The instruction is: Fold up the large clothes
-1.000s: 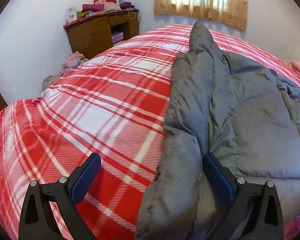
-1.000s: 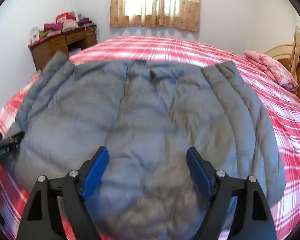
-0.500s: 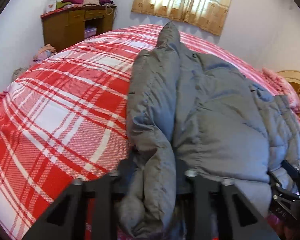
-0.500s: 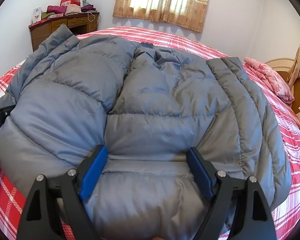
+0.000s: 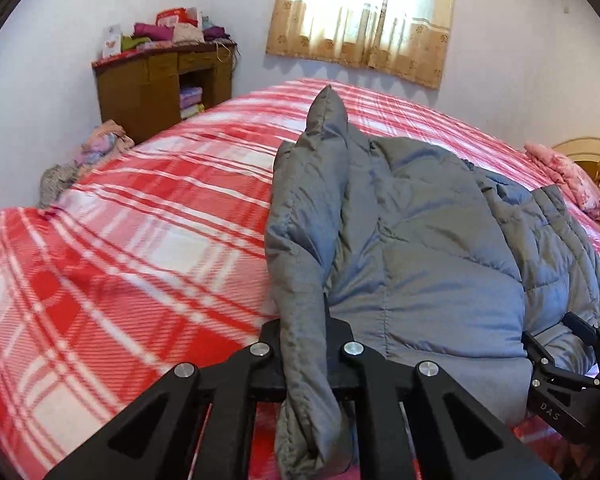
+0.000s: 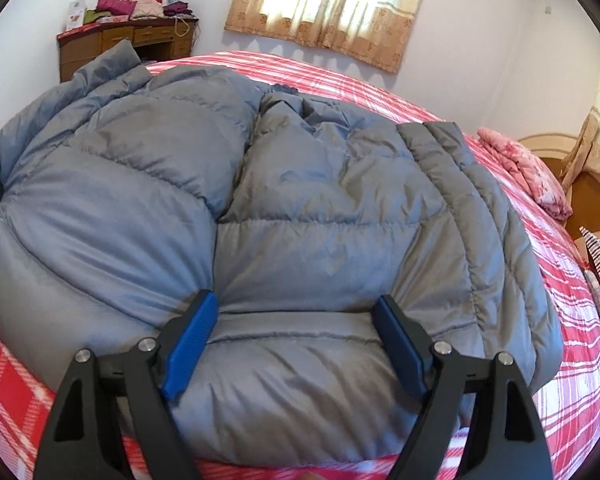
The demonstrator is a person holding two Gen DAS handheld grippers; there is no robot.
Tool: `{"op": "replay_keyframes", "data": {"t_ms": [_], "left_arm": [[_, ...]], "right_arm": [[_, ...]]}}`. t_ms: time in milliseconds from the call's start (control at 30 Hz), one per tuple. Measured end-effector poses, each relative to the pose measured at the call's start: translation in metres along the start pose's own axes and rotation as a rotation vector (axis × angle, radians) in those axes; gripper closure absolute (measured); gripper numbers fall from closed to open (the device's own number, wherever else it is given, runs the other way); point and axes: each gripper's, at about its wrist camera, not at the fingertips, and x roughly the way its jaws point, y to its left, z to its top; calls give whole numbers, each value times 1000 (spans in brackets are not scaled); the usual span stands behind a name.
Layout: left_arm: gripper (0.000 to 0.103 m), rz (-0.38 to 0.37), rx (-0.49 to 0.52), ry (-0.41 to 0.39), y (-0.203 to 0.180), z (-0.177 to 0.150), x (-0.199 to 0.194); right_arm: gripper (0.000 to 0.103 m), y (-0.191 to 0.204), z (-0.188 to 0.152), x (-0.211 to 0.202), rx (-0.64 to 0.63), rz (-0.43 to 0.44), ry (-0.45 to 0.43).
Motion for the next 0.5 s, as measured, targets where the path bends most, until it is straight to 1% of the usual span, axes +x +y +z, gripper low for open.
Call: {"op": "replay_keyframes", "data": {"t_ms": [100,133,167,233,267,300,367,400,433,500], "left_arm": [[97,30,-17,-8,19,1,-14],[97,49,-19,-12,25,1,-19],[97,70,-16,-15,32,3,-25],[97,101,-19,-26,43,9,-36],[97,113,-23,-34,47,11,-41],[97,127,-22,-48,51,16,-49],[97,155,-13,-96,51,29,-70],[97,165,1,-119,46,36,-79],[97,172,17,-141,40,42,-86],[97,168,56,-191,22,56,-102]], "right_arm": [[20,18,-1,-7,-19,49,-9],[20,24,0,-12,-32,97,-12],[21,25,2,-15,-38,130,-14],[22,24,4,-29,-40,229,-19],[22,19,5,-39,-29,264,-39],[22,10,4,-50,-10,279,-77],[22,-11,2,-67,32,279,-134],[20,-28,2,-73,65,270,-160],[17,-48,0,-77,107,248,-175],[13,-86,-4,-76,188,199,-178]]}}
